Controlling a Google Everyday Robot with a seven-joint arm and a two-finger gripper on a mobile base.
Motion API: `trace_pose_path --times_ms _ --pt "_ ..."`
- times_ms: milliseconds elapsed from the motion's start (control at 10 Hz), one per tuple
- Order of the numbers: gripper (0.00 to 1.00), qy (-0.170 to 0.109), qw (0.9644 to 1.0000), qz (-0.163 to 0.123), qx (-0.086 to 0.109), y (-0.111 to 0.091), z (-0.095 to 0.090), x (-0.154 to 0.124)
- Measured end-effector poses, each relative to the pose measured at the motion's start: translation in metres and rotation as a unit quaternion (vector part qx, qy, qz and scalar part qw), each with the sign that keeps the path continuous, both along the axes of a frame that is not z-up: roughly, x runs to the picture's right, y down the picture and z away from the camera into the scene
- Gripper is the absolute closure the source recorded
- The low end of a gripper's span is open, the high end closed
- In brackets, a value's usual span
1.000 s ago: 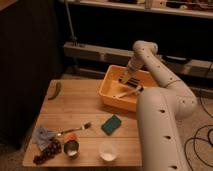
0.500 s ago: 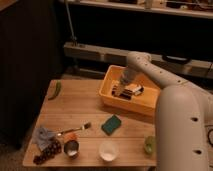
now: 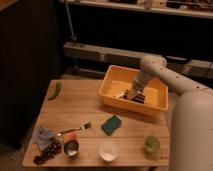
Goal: Wipe tray with eraser
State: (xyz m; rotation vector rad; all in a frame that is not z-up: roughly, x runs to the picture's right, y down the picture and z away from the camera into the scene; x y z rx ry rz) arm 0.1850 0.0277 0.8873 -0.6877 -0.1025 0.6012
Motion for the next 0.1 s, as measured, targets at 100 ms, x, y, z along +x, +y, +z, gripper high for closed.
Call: trace_pose_path --times_ms 100 --pt "0.91 0.018 0.9998 0.006 -0.005 0.0004 0.0022 0.0171"
